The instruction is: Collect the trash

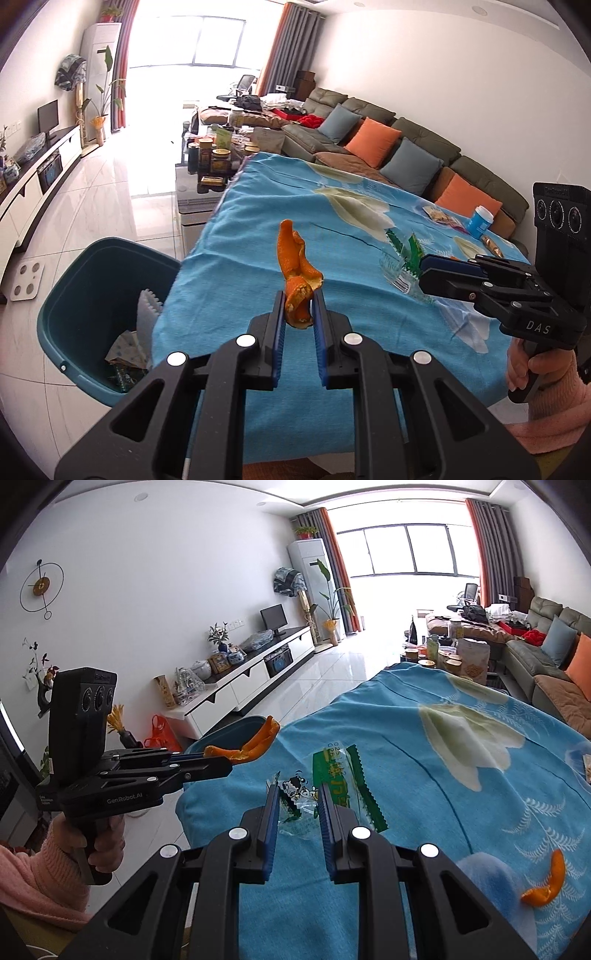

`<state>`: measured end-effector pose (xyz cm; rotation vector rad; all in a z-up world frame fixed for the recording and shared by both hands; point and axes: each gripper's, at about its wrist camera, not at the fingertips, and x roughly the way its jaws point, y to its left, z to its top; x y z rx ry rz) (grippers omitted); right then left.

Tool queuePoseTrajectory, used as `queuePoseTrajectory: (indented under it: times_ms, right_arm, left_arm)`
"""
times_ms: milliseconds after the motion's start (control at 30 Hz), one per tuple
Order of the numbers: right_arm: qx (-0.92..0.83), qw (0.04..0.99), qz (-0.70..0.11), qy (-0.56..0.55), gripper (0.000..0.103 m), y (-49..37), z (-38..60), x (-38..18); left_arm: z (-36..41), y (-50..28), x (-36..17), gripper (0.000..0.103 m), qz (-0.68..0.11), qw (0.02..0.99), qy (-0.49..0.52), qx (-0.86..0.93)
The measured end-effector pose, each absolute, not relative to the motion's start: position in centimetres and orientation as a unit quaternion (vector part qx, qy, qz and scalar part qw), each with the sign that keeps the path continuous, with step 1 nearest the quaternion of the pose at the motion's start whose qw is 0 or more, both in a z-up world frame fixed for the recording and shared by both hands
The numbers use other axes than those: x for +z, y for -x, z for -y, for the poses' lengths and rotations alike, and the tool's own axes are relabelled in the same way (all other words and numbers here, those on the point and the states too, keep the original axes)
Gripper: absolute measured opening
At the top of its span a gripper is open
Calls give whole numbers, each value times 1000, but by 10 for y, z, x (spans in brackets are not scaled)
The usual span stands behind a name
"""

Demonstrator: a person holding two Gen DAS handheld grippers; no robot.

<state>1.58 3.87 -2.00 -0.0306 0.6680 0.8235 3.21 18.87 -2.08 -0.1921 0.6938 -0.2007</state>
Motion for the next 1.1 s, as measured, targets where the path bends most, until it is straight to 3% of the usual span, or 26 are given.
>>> queuePoseTrajectory:
  times_ms: [600,1100]
  right_arm:
    - [474,822,-314,36,20,-30,-124,-9]
    - [519,792,-318,48,20,-40,-183,-9]
  left_arm:
    - [-298,-3,-24,15,-328,935,129,25]
    - [-337,-2,-51,15,-350,922,148,67]
